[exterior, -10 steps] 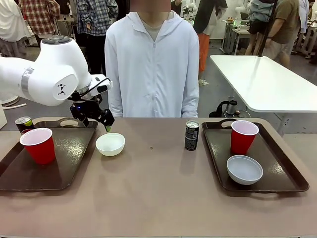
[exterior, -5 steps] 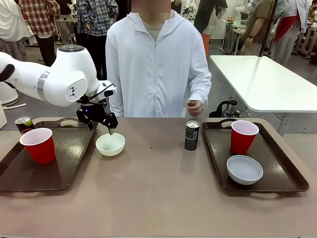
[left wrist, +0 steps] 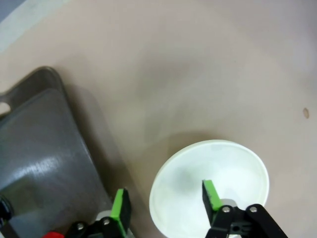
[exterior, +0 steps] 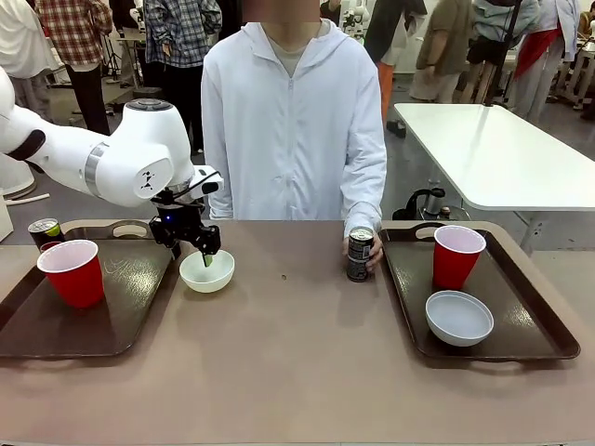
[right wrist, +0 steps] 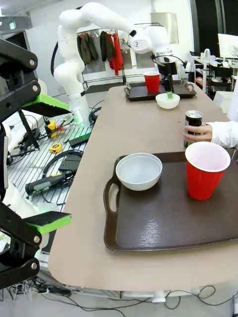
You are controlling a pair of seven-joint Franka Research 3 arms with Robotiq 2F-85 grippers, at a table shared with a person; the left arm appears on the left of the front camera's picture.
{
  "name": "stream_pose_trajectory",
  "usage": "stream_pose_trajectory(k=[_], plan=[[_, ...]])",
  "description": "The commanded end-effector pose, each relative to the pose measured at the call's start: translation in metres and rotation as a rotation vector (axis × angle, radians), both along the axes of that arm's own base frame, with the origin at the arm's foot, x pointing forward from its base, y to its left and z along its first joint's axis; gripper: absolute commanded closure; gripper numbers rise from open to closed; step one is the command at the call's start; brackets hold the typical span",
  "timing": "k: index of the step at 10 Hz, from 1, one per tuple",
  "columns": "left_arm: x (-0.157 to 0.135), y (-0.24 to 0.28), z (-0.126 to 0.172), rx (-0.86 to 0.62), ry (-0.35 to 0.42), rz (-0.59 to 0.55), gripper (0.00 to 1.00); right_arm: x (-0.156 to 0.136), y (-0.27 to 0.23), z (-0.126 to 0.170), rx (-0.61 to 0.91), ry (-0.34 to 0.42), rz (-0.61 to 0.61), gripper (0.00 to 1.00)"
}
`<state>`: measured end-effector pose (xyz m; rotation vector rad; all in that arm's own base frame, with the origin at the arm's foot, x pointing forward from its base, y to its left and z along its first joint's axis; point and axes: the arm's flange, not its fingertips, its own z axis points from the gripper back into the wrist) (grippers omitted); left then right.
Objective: Prepare tableware on both trays.
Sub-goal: Pick up a Picnic Bowl from the table and place it on a Handle tray.
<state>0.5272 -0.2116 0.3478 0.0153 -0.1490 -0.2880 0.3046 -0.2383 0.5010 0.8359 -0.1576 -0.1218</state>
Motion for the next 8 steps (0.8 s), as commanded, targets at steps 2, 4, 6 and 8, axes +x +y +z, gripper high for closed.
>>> stream_pose_trajectory(k=[2,4,6,8], plan=[[0.0058,-0.0039,-0.0024,0.053,0.017,0.036,1.00,0.0004,0.0001,0.0008,0.000,0.000,0.001,0.01],[0.0044,-0.0036,-0.0046,0.071,0.025,0.037,0.89,0.0004,0.0001,0.0008,0.000,0.000,0.001,0.01],[0.0035,-0.0036,-0.0035,0.081,0.026,0.043,1.00,0.0004,0.0001,0.0008,0.000,0.000,0.001,0.01],[-0.0006,-0.0015,0.0006,0.089,0.029,0.056,1.00,0.0004,0.0001,0.0008,0.000,0.000,0.001,0.01]])
